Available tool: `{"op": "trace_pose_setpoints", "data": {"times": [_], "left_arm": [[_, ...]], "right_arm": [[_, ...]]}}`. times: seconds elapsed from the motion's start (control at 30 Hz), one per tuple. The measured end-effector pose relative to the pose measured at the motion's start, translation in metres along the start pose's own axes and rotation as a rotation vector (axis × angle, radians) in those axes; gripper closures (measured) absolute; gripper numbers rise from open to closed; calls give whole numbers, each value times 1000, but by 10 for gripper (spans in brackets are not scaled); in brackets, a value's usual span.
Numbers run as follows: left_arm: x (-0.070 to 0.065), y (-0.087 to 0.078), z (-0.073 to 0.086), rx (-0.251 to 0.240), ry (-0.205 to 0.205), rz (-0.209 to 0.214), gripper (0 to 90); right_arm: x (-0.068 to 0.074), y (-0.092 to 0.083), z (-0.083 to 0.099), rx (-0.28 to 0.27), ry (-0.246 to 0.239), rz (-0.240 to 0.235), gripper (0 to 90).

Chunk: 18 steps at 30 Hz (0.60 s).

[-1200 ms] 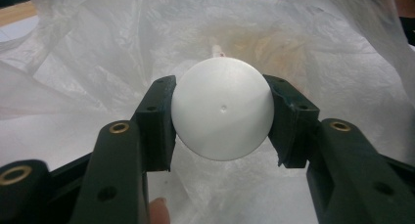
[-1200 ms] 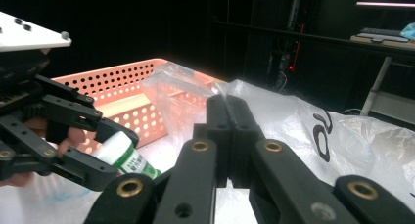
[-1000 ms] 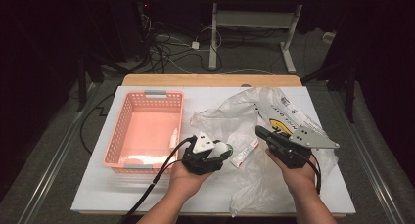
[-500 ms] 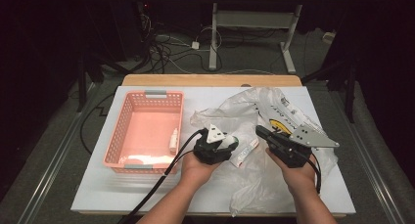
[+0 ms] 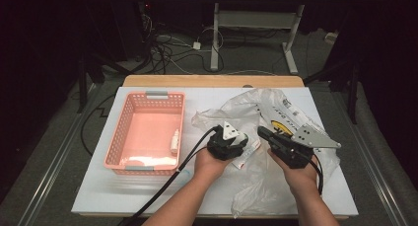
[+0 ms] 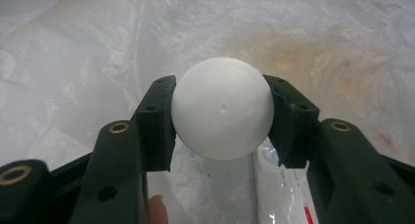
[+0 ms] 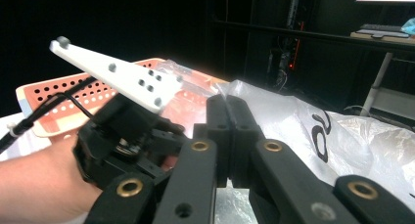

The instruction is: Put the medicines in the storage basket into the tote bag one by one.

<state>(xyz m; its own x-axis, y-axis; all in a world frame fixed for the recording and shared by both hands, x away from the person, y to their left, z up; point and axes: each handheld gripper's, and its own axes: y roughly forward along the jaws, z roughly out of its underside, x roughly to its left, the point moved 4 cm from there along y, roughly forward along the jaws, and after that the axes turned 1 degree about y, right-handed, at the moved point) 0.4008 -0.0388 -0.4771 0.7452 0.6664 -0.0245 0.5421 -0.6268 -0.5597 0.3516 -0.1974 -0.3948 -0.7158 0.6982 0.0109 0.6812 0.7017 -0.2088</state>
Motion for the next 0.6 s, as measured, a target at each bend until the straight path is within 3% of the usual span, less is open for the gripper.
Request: {"op": "trace_pose_setpoints", "data": {"times": [0.2, 0.4, 0.6], "left_arm": [[-1, 16, 2, 24, 1, -11, 491], [2, 24, 6, 38, -26, -19, 490], [3, 28, 4, 32, -47, -1, 489]], "right_arm": [[-1, 0, 0, -2, -4, -2, 900], [-1, 0, 1, -2, -3, -1, 900], [-1, -1, 0, -4, -4, -2, 900]]}}
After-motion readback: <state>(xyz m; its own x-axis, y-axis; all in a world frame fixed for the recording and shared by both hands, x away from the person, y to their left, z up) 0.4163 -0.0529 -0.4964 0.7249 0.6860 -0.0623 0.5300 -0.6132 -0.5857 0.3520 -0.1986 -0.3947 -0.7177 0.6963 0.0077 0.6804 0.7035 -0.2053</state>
